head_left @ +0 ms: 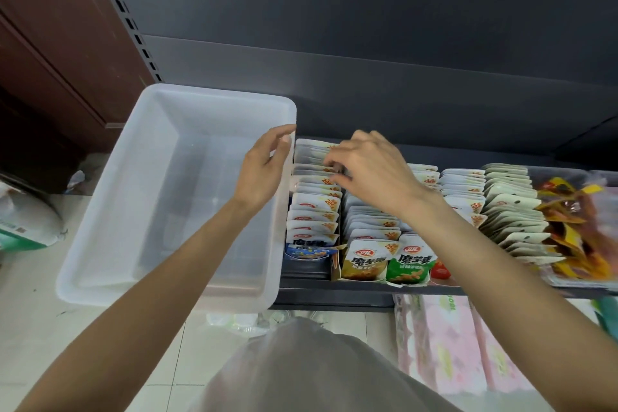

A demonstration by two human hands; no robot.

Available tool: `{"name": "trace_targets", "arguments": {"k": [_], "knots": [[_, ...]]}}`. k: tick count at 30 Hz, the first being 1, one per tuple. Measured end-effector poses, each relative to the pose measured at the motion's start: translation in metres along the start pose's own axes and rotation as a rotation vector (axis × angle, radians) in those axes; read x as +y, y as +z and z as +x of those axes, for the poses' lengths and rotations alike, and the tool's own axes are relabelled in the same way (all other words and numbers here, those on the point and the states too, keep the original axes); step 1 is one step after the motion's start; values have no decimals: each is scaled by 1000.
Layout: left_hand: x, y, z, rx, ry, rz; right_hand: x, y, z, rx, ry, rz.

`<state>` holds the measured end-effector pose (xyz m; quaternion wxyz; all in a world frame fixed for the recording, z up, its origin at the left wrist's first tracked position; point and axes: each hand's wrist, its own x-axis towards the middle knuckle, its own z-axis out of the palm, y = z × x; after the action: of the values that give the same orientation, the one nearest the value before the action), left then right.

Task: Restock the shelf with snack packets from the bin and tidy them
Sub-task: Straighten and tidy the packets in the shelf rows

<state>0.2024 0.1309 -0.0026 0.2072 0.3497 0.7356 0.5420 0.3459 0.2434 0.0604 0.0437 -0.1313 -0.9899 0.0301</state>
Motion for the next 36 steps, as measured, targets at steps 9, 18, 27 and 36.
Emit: {"name": "trace_targets", "arguments": {"k": [9,18,27,36], "knots": [[-6,-23,-21,-186,-13,276,-10,5,17,-123,66,-301],[-6,-11,-9,-183,157,529,-5,4,28,-204,115,-243],[-13,-14,-9,-174,234,521,-12,1,22,-207,38,-307],[-12,-15,-16,-110,344,526,-12,1,11,-47,80,-104]]}}
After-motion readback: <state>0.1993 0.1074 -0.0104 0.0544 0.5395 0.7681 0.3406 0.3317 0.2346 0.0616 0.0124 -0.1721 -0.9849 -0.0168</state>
